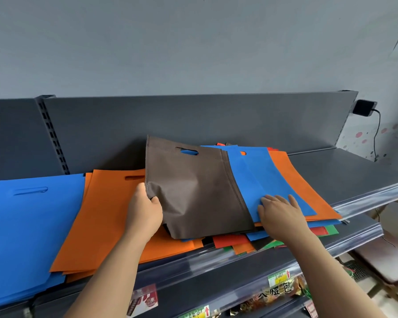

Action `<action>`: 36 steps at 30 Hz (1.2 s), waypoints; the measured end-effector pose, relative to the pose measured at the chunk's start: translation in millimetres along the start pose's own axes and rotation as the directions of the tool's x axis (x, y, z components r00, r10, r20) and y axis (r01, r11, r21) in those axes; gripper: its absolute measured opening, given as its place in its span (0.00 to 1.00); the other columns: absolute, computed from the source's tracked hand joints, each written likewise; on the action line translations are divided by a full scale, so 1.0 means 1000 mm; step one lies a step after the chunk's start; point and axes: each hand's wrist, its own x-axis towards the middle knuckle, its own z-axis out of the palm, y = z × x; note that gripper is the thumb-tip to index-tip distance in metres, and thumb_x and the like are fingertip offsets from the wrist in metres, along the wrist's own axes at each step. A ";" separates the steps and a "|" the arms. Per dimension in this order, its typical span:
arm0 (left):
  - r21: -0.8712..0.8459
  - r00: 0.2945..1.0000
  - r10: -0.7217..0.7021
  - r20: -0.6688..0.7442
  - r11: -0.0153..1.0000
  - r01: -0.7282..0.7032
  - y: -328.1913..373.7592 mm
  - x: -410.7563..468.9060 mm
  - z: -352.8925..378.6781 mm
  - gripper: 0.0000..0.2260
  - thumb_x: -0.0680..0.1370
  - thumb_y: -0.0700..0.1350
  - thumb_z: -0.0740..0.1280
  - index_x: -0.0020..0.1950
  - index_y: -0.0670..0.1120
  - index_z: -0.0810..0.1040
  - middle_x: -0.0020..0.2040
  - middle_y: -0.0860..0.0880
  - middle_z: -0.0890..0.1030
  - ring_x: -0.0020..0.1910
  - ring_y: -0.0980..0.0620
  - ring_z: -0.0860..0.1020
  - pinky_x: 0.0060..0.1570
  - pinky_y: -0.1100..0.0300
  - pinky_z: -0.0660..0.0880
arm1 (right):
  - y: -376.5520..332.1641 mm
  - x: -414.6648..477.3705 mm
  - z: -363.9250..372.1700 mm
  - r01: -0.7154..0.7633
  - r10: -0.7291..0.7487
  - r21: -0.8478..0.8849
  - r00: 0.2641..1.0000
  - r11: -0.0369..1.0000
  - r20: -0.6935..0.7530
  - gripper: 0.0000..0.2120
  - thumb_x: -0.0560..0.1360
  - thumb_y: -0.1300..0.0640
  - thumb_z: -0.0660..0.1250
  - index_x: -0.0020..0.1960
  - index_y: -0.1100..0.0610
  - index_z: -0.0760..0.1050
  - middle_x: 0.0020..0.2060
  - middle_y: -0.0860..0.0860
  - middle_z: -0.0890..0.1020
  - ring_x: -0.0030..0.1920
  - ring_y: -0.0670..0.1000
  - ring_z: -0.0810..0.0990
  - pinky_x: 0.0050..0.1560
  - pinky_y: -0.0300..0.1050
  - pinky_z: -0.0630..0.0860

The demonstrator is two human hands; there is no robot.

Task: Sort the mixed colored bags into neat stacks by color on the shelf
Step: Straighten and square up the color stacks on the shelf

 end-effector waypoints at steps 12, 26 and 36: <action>-0.122 0.999 0.042 -0.015 0.992 -0.044 0.007 -0.013 0.002 0.11 0.81 0.40 0.60 0.62 0.47 0.72 0.58 0.50 0.78 0.56 0.49 0.76 0.51 0.56 0.75 | 0.003 0.010 -0.012 -0.056 0.093 0.238 0.984 0.970 -0.148 0.18 0.80 0.49 0.54 0.58 0.58 0.76 0.59 0.53 0.78 0.64 0.56 0.72 0.70 0.52 0.62; -0.319 0.984 0.136 -0.116 0.933 -0.167 -0.017 -0.014 -0.099 0.13 0.80 0.43 0.61 0.62 0.55 0.73 0.57 0.58 0.78 0.58 0.58 0.76 0.60 0.57 0.72 | -0.125 -0.017 -0.038 0.075 0.003 0.747 0.995 0.661 -0.102 0.23 0.78 0.50 0.63 0.70 0.56 0.66 0.52 0.50 0.77 0.44 0.49 0.76 0.42 0.40 0.71; -0.179 0.993 0.088 -0.084 0.979 -0.102 -0.104 -0.016 -0.253 0.11 0.80 0.38 0.58 0.54 0.53 0.72 0.50 0.59 0.78 0.49 0.60 0.76 0.45 0.65 0.72 | -0.284 -0.068 -0.037 0.204 -0.092 0.793 0.978 0.574 -0.185 0.19 0.74 0.67 0.65 0.58 0.48 0.76 0.50 0.47 0.79 0.46 0.45 0.77 0.38 0.34 0.71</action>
